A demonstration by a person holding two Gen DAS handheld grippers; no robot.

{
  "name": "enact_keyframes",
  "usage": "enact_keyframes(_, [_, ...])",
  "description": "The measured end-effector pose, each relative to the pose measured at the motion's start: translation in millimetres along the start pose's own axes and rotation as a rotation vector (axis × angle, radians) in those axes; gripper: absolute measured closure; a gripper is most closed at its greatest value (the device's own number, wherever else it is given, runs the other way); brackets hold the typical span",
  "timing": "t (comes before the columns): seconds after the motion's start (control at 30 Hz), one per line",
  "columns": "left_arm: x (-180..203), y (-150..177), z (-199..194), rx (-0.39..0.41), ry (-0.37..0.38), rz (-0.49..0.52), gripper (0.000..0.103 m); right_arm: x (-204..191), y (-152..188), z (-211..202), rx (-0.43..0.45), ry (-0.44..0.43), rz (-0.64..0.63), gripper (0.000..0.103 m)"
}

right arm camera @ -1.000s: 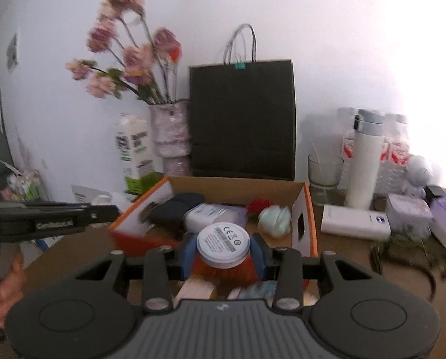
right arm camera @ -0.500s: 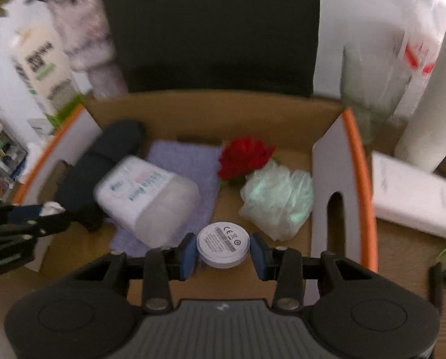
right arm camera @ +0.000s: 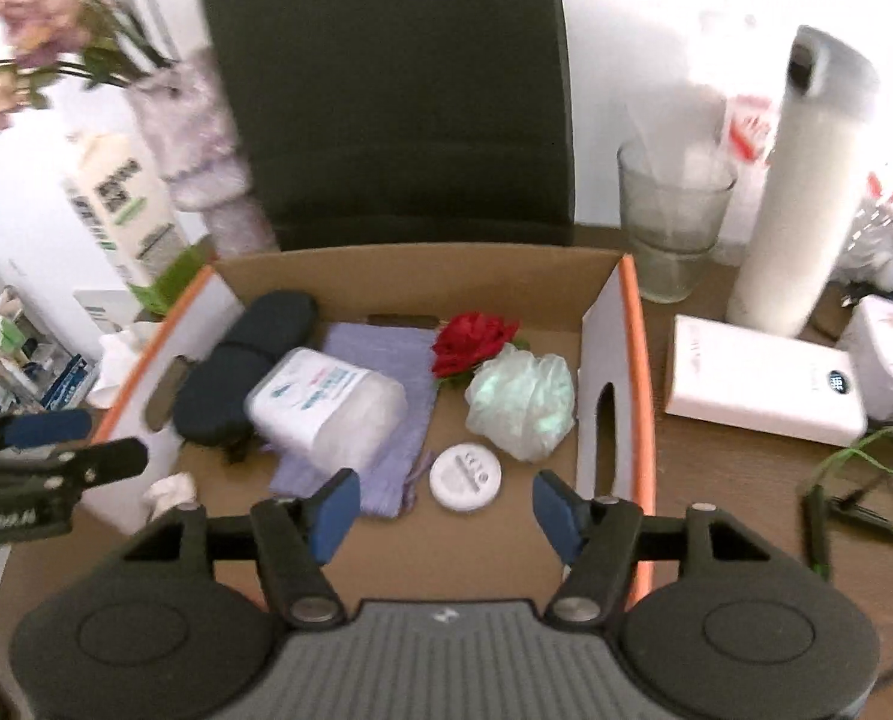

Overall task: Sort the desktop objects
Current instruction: 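Carry the tissue and white lid into the box and release both, then move both tools back over the table items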

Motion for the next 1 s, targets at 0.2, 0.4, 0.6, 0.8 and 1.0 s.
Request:
enact_keyframes(0.2, [13,62,-61,0.198,-0.027,-0.003,0.005,-28,53,-70,0.189,0.055,-0.071,0.023])
enact_keyframes(0.4, [19,164,-113,0.355,-0.058,0.009,0.002,-50,156,-123,0.348,0.120,-0.117,0.016])
enact_keyframes(0.6, [27,251,-141,0.363,-0.029,0.037,0.001,-71,253,-136,0.300,0.103,-0.113,0.013])
enact_keyframes(0.8, [17,324,-157,0.364,0.084,-0.071,0.000,-81,326,-153,0.312,0.079,-0.074,0.013])
enact_keyframes(1.0, [15,349,-151,0.297,0.115,-0.068,0.000,-83,367,-171,0.353,0.064,-0.070,0.013])
Point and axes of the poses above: each gripper's, at about its wrist camera, not at the fingertips, and z roughly the way its jaws point, x to its right, y to its underside, the point moved 1 cm from there along z, roughly the way its jaws point, and after that the axes turned 10 degrees about -z, right-handed, at the moved point
